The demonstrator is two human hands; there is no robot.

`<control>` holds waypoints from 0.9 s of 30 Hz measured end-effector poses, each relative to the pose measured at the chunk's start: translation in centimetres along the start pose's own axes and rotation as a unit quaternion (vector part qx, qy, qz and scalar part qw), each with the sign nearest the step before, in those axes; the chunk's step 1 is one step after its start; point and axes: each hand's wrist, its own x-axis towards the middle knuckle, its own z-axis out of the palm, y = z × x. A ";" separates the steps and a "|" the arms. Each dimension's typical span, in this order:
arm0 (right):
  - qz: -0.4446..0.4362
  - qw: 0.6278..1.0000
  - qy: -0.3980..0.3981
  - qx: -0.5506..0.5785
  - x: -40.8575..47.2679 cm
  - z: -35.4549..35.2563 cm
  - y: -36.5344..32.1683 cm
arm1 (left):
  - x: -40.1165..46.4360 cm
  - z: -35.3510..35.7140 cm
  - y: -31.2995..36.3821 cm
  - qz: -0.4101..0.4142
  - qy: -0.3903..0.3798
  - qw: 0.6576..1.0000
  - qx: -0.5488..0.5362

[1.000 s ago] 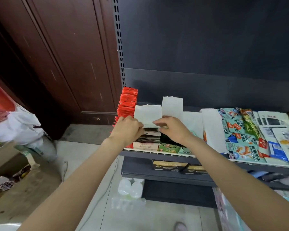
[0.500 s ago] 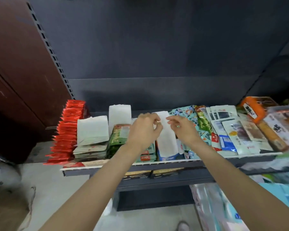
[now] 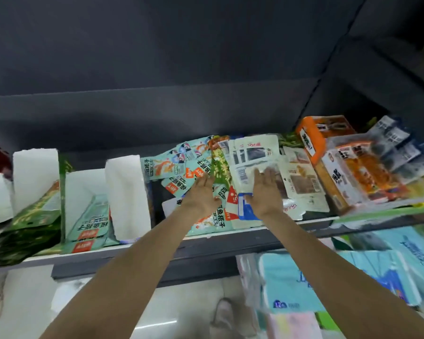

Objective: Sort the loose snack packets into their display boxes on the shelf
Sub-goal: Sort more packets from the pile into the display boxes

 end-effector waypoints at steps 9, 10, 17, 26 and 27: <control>-0.219 0.973 0.073 -0.033 -1.3 -3.8 -2.8 | -0.1 -1.6 1.0 0.007 0.070 0.984 -0.166; -0.226 0.972 0.073 0.002 -1.2 -4.9 -3.0 | -0.5 -2.3 1.1 0.024 0.074 0.977 -0.200; -0.206 0.944 0.078 0.247 -1.2 -8.8 -4.4 | -3.1 -7.0 -0.8 0.062 0.244 0.946 -0.204; -0.095 0.844 -0.003 0.527 -4.4 -8.8 -14.5 | -10.0 -12.7 -11.0 0.013 0.381 0.883 -0.274; -0.104 0.829 0.003 0.549 -5.1 -8.6 -16.2 | -10.9 -13.2 -12.5 0.011 0.380 0.881 -0.281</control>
